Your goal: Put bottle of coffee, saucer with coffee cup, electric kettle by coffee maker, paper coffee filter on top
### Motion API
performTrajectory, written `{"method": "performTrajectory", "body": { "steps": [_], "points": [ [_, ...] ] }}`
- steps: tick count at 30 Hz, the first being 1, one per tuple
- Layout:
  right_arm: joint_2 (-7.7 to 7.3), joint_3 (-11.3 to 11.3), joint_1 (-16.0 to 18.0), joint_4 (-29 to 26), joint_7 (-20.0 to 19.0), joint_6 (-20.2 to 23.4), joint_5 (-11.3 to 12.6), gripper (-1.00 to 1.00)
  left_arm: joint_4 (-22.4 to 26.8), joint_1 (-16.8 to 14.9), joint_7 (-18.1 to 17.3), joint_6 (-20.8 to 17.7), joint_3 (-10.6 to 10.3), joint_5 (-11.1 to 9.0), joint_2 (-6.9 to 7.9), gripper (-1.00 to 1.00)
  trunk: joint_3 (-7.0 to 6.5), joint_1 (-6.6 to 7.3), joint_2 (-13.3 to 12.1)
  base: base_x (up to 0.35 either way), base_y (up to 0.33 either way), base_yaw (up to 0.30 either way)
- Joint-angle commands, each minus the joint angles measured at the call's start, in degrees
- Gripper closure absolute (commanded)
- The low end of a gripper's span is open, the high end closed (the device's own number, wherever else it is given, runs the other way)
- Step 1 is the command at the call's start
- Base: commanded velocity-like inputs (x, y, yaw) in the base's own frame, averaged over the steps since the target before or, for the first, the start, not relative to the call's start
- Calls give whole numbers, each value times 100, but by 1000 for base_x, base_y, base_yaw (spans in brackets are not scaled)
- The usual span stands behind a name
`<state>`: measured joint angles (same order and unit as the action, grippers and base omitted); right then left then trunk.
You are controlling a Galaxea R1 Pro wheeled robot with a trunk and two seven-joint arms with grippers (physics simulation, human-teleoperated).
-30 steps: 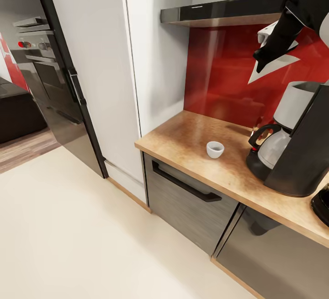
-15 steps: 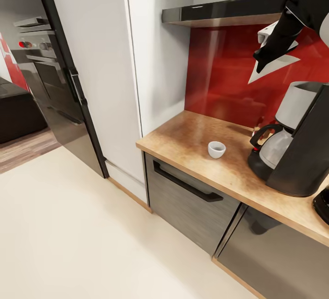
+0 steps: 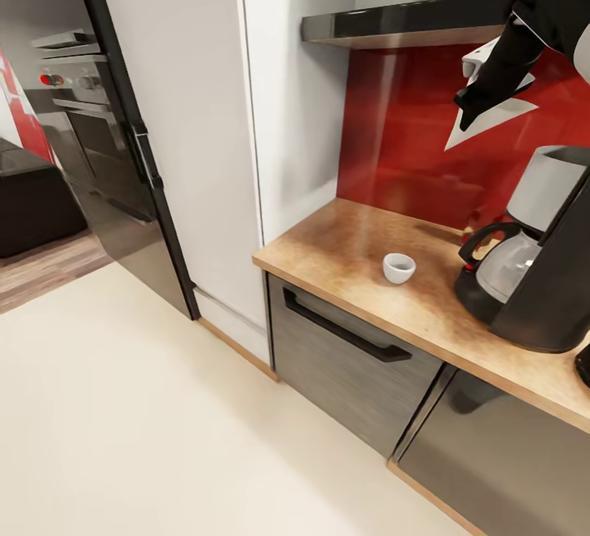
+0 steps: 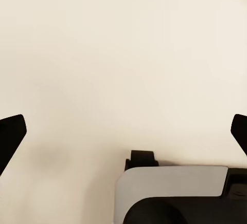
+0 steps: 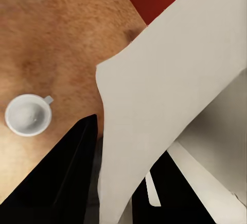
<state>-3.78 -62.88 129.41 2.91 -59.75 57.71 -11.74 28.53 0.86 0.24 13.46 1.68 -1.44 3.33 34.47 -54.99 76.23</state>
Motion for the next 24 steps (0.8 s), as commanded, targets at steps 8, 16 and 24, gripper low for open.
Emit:
{"method": "performTrajectory", "body": {
  "steps": [8, 16, 24],
  "points": [
    [0, 17, 5, -1, -54, 21, -39, 100, 4, 2, 2, 8, -1, -15, 0, -100, 4, 0, 3, 0, 24, -112],
    [0, 21, 5, -1, -55, 21, -39, 100, 4, 2, 2, 7, -1, -15, 1, -100, 4, 0, 3, 43, 73, -133],
    [-5, 24, 5, -1, -55, 21, -39, 100, -4, 2, 0, 9, -1, -14, 1, -100, 4, 0, 3, 80, 119, -118]
  ]
}}
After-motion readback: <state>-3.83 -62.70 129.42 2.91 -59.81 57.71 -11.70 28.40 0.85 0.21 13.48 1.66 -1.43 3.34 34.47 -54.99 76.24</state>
